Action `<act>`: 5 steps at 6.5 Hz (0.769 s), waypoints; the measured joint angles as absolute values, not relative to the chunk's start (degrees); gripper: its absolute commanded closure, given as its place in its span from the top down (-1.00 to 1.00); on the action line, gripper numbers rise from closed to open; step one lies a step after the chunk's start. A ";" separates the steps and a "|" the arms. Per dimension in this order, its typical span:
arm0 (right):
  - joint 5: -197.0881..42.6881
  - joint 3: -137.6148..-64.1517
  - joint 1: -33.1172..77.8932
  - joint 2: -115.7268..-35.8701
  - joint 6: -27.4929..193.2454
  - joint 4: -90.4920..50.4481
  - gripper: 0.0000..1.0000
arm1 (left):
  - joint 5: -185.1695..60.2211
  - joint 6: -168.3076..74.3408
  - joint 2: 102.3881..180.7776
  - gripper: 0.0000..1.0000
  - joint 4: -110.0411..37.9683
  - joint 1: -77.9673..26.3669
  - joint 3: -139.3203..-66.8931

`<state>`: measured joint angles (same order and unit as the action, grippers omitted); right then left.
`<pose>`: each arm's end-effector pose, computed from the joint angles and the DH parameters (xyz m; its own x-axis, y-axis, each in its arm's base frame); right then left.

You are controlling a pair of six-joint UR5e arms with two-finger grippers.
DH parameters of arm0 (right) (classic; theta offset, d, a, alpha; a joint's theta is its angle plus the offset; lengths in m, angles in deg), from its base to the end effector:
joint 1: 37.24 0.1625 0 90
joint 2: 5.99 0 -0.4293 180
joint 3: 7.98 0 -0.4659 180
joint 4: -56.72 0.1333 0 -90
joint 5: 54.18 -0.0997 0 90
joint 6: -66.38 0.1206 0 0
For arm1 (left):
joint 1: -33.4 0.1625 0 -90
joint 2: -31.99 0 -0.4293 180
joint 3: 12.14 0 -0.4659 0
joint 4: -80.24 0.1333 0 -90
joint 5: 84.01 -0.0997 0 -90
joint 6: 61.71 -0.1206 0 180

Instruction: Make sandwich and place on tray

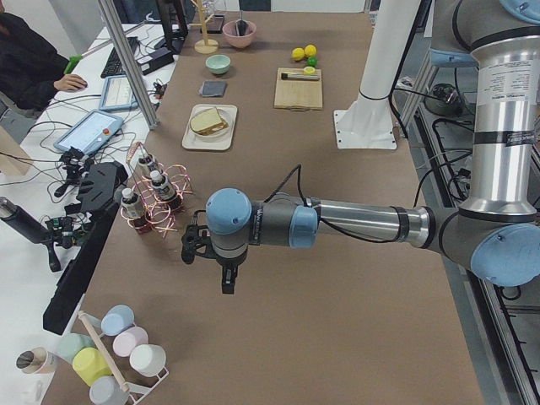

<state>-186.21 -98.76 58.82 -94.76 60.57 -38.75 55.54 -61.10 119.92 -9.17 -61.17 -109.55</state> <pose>0.1123 -0.5602 0.6708 0.7413 0.0175 0.6710 -0.0305 0.9995 0.0076 -0.0856 -0.5491 0.6179 0.6509 0.0005 -0.7592 0.0863 0.9935 0.0747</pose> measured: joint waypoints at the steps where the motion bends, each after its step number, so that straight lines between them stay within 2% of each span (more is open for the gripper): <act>1: -186.31 -98.76 58.82 -94.58 60.57 -38.73 1.00 | 55.50 -61.02 119.91 0.96 -9.15 -61.17 -109.40; 5: -186.36 -98.63 58.82 -94.32 60.59 -38.72 1.00 | 55.56 -60.10 120.49 0.95 -9.20 -60.81 -109.14</act>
